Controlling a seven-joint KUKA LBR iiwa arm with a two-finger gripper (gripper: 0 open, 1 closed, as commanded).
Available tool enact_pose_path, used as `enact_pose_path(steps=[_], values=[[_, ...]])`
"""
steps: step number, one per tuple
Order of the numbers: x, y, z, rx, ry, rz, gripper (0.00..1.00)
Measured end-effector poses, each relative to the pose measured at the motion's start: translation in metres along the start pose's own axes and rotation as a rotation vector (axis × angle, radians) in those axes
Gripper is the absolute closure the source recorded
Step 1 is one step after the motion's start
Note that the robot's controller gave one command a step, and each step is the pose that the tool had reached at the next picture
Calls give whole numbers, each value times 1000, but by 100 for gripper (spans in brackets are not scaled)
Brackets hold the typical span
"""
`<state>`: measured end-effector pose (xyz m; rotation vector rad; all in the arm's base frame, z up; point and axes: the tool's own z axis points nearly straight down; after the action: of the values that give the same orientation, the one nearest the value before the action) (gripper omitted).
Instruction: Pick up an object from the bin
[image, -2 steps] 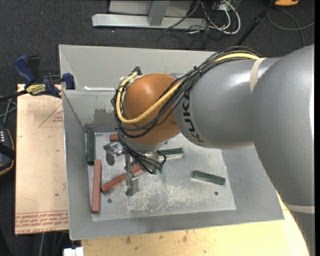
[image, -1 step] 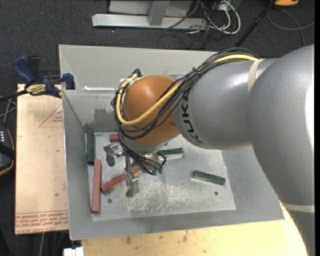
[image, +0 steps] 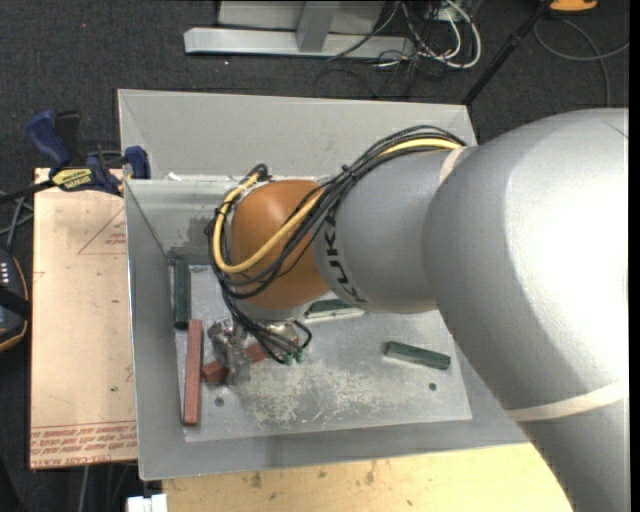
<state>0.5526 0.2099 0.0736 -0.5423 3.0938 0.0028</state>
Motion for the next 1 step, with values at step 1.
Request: enact_pose_path(steps=[1], values=[[0, 0, 0, 0, 0, 1, 100]])
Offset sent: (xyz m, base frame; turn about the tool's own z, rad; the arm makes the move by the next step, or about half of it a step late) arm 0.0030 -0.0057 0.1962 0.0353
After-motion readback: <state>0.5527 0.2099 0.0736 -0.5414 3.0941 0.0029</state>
